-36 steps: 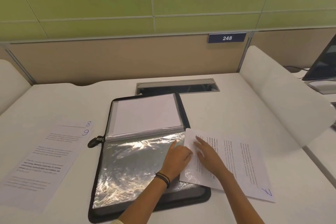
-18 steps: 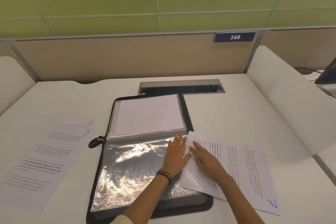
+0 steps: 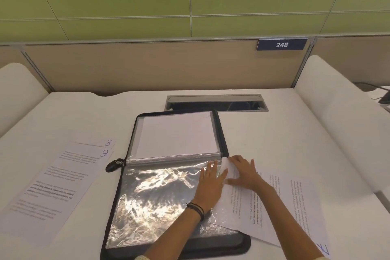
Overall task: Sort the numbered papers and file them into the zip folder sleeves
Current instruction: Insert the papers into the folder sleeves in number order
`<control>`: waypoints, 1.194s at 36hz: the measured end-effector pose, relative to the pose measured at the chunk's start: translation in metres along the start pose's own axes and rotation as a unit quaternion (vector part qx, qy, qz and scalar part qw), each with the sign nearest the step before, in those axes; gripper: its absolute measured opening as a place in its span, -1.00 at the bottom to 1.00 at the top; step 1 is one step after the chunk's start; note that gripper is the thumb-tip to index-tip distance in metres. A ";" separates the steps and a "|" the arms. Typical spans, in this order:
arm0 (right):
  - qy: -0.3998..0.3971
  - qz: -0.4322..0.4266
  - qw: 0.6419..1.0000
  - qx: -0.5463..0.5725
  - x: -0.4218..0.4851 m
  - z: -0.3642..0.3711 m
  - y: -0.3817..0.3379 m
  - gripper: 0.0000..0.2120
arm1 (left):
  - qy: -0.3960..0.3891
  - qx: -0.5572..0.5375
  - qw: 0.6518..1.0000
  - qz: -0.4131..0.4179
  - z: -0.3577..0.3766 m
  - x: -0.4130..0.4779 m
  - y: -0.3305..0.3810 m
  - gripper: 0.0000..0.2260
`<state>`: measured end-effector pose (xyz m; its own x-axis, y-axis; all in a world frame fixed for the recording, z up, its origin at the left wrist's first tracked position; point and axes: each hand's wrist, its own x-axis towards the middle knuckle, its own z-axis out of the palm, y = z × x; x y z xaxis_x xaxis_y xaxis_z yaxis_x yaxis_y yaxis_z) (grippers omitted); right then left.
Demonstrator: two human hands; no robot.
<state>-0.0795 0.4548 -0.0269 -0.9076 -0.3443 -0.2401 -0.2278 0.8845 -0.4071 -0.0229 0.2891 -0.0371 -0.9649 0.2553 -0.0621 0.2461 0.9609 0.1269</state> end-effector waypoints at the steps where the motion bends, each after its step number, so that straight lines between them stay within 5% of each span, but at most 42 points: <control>1: 0.004 -0.001 1.000 -0.001 0.000 0.000 -0.001 -0.18 | 0.010 0.004 1.000 0.004 0.001 0.002 0.002 -0.50; 8: 0.024 -0.003 1.000 0.012 0.000 -0.001 -0.005 -0.28 | 0.007 -0.033 0.999 -0.029 -0.009 0.004 0.006 -0.37; 23: 0.039 -0.039 0.998 0.009 -0.005 0.002 -0.003 -0.36 | -0.003 -0.141 0.990 -0.023 -0.019 0.009 0.006 -0.50; 43: 0.127 -0.058 0.979 0.145 0.007 0.014 -0.016 -0.84 | 0.002 -0.149 0.989 -0.017 -0.021 0.008 0.006 -0.51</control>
<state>-0.0773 0.4339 -0.0344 -0.9486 -0.3145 0.0353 -0.2582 0.7045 -0.6611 -0.0311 0.2945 -0.0160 -0.9728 0.2219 -0.0670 0.1758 0.8946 0.4109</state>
